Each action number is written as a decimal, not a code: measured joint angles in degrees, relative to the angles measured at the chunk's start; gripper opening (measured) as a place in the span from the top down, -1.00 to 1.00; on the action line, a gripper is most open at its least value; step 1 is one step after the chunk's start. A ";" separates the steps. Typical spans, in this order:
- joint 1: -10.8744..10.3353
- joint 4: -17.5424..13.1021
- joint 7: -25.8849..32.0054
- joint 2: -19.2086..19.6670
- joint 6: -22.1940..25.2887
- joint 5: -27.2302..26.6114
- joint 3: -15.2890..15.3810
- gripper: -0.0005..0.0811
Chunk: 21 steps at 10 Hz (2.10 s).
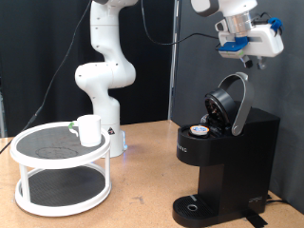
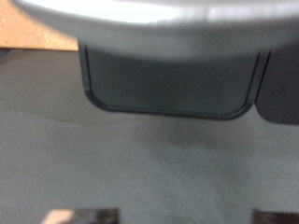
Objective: Make a cup of coffee with the keurig machine
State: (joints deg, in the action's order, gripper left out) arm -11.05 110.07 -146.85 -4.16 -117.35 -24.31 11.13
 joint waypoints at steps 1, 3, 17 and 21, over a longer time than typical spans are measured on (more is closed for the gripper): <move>0.28 0.56 0.18 -0.03 0.00 0.01 -0.18 0.52; 0.88 1.48 1.06 -0.14 -0.02 0.01 -0.48 0.88; 7.85 8.48 6.17 -5.10 4.06 6.34 -6.17 0.99; 9.72 10.58 5.79 -3.26 3.13 10.11 -6.68 0.99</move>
State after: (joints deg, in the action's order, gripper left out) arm -1.32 120.65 -141.07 -7.42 -114.22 -14.20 4.45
